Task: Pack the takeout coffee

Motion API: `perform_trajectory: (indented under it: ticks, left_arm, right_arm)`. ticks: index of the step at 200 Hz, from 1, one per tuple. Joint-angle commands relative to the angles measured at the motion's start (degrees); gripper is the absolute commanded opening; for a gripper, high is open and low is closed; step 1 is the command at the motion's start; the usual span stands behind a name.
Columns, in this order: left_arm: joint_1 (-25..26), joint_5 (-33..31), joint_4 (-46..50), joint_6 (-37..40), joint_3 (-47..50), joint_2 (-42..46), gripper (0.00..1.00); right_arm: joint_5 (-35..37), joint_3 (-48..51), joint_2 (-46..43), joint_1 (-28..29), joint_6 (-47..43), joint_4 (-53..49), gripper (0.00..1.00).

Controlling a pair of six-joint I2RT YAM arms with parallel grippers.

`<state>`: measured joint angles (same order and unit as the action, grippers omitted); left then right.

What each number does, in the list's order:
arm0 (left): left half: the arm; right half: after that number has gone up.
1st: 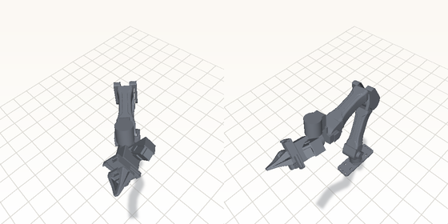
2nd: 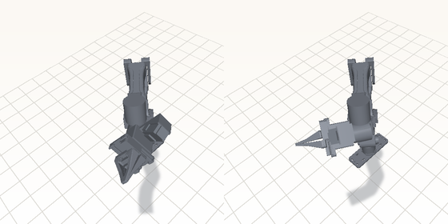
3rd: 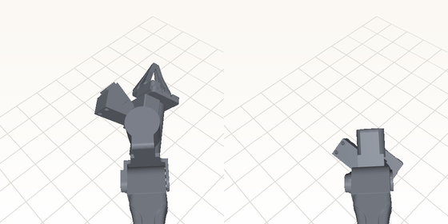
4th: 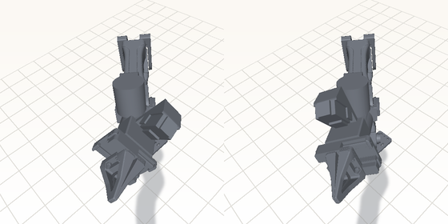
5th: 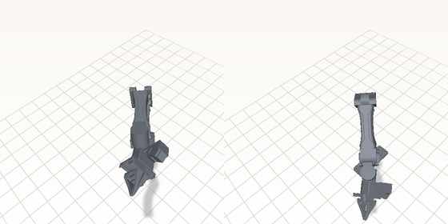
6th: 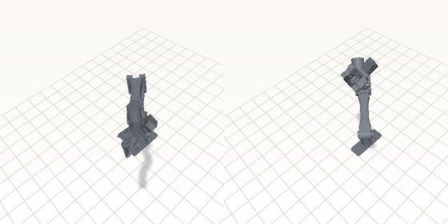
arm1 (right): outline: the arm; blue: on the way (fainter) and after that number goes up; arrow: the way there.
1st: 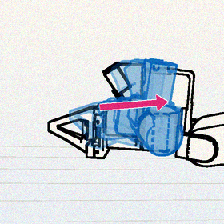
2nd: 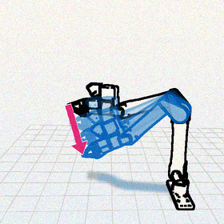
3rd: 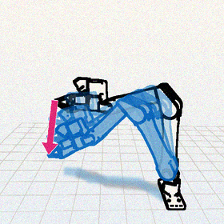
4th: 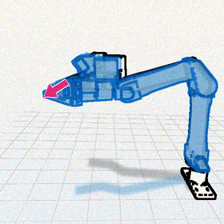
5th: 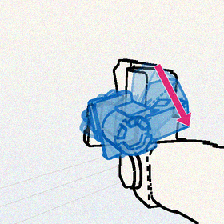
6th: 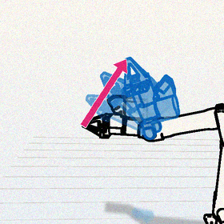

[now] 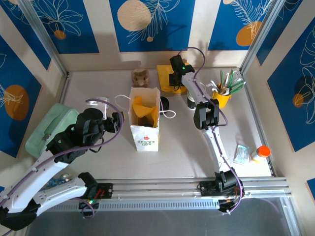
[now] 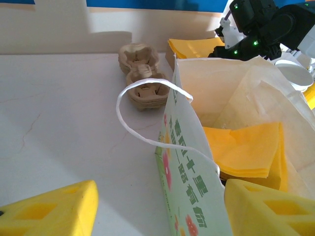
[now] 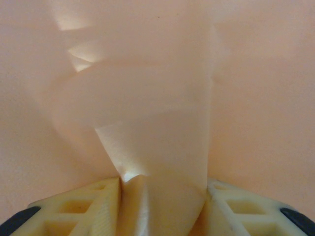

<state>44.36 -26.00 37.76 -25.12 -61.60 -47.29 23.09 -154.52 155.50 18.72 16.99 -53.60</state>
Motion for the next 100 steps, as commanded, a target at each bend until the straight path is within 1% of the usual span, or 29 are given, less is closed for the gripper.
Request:
perform_trajectory:
  ticks: [1,54,100]
  left_arm:
    - [-0.50,-0.56,0.82,0.12,-1.26,1.40,0.68]
    - [-0.50,-0.80,1.13,-0.04,-0.89,2.02,0.68]
    - [-0.48,-0.94,1.26,-0.21,-0.52,2.37,0.68]
  right_arm:
    - [-3.66,-1.92,-1.93,0.26,1.01,-0.82,0.41]
    - [-4.73,-2.44,-3.43,0.36,1.55,-0.14,0.33]
    - [-5.25,-2.70,-4.78,0.38,1.90,0.10,0.24]
